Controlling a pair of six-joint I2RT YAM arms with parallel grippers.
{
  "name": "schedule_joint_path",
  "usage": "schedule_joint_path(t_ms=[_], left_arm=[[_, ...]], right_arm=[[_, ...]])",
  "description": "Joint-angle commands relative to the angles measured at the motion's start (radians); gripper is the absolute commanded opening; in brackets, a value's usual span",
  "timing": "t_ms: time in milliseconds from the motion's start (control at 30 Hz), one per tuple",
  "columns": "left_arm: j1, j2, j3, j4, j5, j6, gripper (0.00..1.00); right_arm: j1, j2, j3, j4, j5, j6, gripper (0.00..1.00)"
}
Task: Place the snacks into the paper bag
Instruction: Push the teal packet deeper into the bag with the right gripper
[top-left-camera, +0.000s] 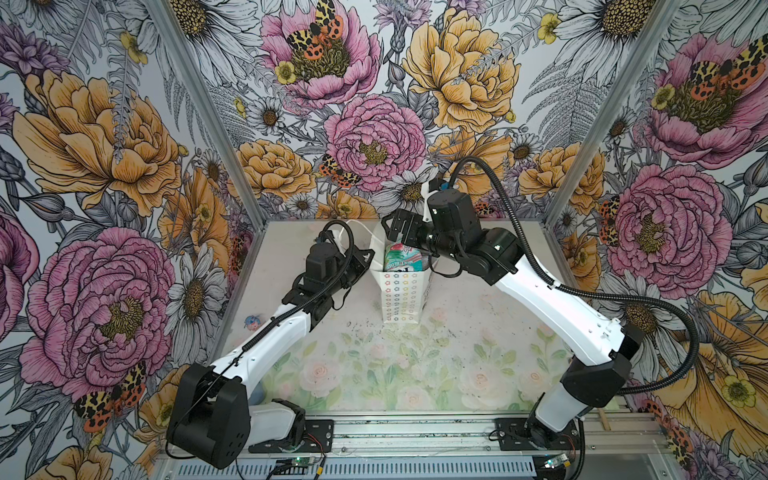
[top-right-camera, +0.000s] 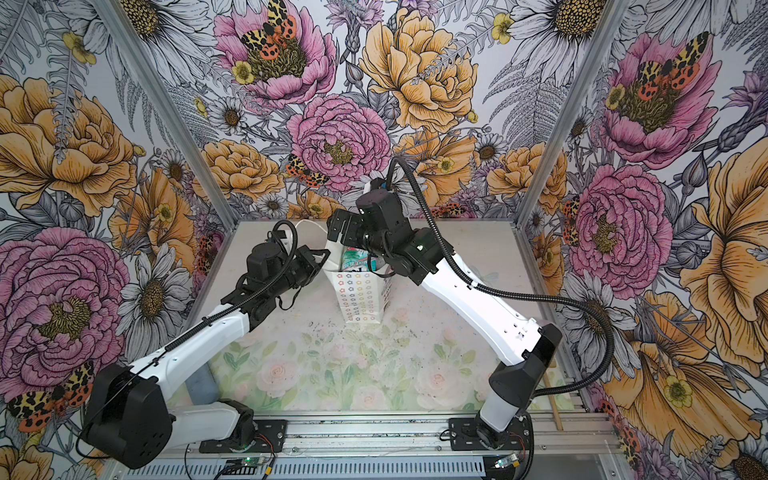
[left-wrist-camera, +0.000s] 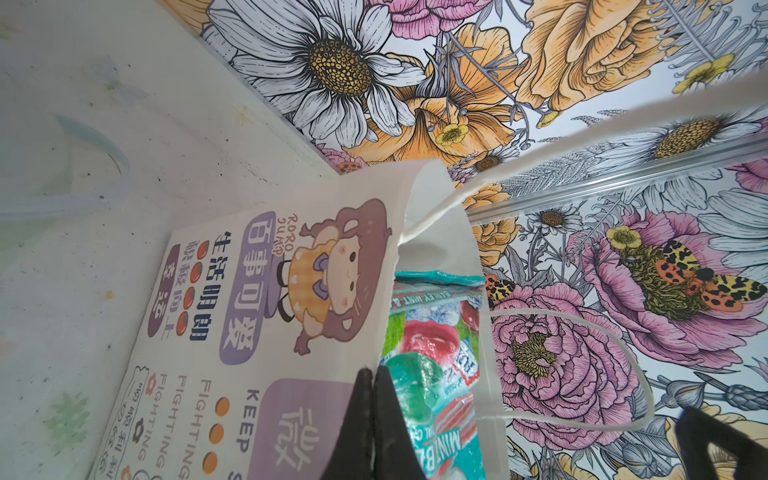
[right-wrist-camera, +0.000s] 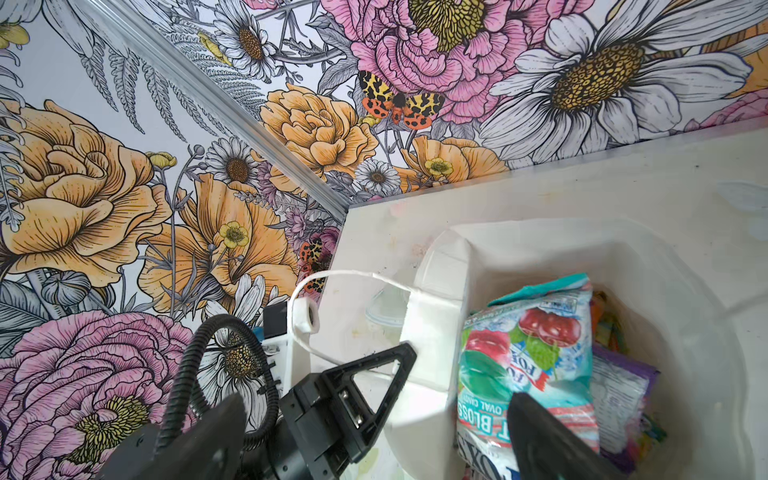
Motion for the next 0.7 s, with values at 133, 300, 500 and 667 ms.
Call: schedule_joint_path(t_ms=[133,300,500,667], left_arm=[[-0.010,-0.035,0.009,0.021,0.009,-0.013,0.00],[-0.011,-0.038,0.012,0.016,0.008,-0.012,0.00],[-0.011,-0.039,0.018,0.010,0.007,-0.009,0.04],[-0.011,-0.045,0.019,0.000,0.008,-0.007,0.10]], right_arm=[[-0.056,0.131,0.074,-0.051,-0.068,-0.024,1.00],[-0.086,0.166,0.083,-0.092,-0.071,-0.015,1.00],[-0.103,0.194,0.048,-0.092,-0.112,0.003,1.00],[-0.112,0.215,0.051,-0.092,-0.122,0.006,1.00]])
